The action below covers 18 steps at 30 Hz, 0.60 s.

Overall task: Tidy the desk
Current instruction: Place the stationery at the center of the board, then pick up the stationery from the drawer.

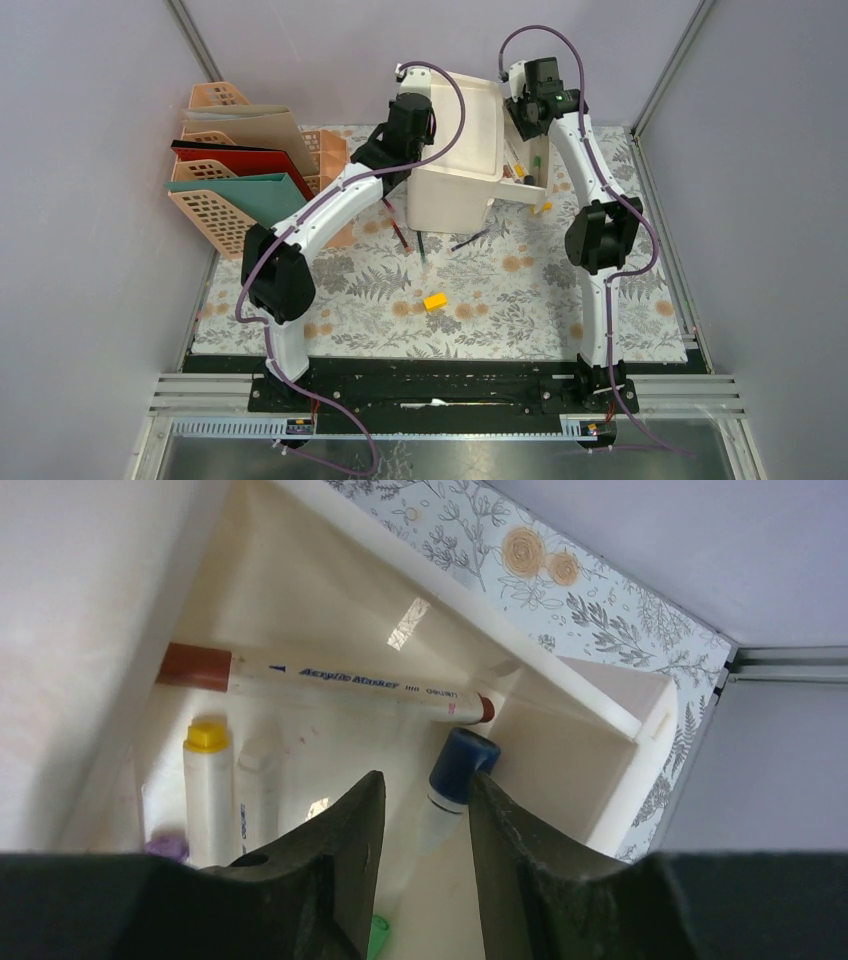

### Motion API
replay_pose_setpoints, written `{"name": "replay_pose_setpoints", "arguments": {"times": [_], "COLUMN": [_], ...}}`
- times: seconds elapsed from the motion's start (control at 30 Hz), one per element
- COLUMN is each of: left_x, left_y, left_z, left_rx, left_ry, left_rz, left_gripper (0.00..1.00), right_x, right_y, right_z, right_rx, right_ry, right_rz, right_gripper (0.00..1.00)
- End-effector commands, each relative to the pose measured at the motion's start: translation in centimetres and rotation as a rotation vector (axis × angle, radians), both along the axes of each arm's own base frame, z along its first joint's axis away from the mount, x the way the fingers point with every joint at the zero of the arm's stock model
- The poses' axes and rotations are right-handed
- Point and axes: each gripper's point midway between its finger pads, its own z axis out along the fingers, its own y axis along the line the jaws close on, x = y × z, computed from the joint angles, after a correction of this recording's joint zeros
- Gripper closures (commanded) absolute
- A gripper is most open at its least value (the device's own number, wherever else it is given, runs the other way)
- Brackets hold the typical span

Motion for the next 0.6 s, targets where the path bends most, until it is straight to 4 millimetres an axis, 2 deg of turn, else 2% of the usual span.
{"name": "replay_pose_setpoints", "arguments": {"times": [0.0, 0.2, 0.3, 0.4, 0.57], "left_x": [-2.0, -2.0, -2.0, -1.8, -1.5], "left_y": [-2.5, -2.5, -2.6, -2.6, -2.4], "left_z": [13.1, 13.3, 13.3, 13.0, 12.7], "left_rx": [-0.323, -0.326, -0.327, -0.322, -0.308], "left_ry": [-0.296, -0.300, -0.301, -0.297, -0.299], "left_rz": [-0.062, -0.062, -0.061, -0.054, -0.033], "left_gripper": [1.00, 1.00, 1.00, 1.00, 1.00], "right_x": [0.9, 1.1, 0.9, 0.7, -0.1], "right_y": [-0.8, -1.4, -1.4, -1.0, 0.2], "right_z": [1.1, 0.0, -0.1, 0.5, 3.0], "right_rx": [-0.026, -0.014, -0.004, 0.023, 0.112], "right_ry": [-0.050, -0.043, -0.044, -0.050, -0.082], "right_rz": [-0.067, -0.161, -0.195, -0.200, -0.198], "right_gripper": [0.57, 0.59, 0.63, 0.63, 0.60]}}
